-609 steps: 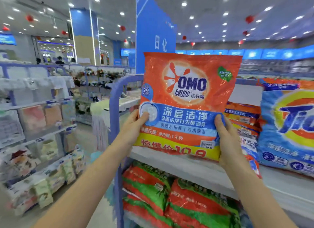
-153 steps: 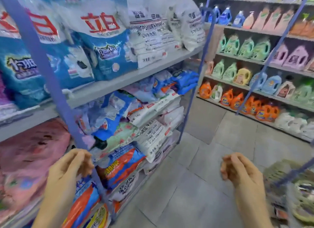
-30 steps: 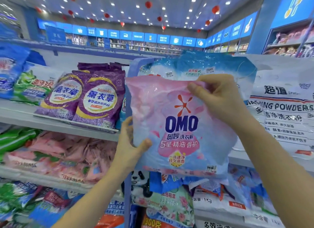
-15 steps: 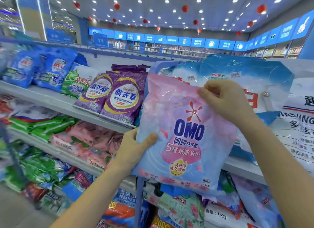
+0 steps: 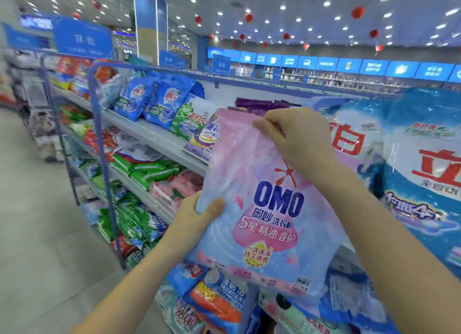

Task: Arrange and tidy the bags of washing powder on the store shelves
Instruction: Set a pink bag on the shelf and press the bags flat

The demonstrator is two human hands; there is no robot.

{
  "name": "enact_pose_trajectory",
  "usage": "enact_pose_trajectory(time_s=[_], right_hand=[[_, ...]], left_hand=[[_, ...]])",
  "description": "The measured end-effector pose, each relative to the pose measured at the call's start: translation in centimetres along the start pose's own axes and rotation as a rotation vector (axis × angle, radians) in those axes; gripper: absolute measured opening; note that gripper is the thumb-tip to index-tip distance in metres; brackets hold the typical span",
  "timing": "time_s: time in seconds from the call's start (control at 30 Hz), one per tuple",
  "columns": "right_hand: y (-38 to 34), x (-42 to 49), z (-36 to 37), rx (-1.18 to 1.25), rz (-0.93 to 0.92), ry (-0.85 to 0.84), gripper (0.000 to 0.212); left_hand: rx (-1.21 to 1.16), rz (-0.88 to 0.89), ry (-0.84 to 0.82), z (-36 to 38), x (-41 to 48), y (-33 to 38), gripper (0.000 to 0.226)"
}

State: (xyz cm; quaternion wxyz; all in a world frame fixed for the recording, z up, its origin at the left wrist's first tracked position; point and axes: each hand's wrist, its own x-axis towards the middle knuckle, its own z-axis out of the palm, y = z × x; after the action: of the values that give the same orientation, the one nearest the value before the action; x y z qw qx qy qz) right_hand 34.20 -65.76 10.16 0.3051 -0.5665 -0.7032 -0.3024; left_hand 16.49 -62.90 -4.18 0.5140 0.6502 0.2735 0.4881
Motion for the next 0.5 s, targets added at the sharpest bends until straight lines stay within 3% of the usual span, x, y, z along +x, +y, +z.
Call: enact_pose_trajectory(time_s=[0.17, 0.33, 0.4, 0.5], right_hand=[[-4.5, 4.1, 5.6, 0.047, -0.111, 0.148, 0.040], [-10.1, 8.6, 11.2, 0.131, -0.085, 0.285, 0.046], [-12.3, 10.1, 13.3, 0.273, -0.049, 0.356, 0.046], [-14.2, 11.5, 17.3, 0.584, 0.122, 0.507, 0.027]], left_hand=[[-0.032, -0.015, 0.161, -6.4, 0.9, -1.3, 0.078], [0.047, 0.014, 0.291, -15.0, 2.5, -1.6, 0.077], [0.035, 0.011, 0.352, -19.6, 3.4, -2.1, 0.066], [-0.009, -0.012, 0.448, -27.1, 4.8, -1.7, 0.066]])
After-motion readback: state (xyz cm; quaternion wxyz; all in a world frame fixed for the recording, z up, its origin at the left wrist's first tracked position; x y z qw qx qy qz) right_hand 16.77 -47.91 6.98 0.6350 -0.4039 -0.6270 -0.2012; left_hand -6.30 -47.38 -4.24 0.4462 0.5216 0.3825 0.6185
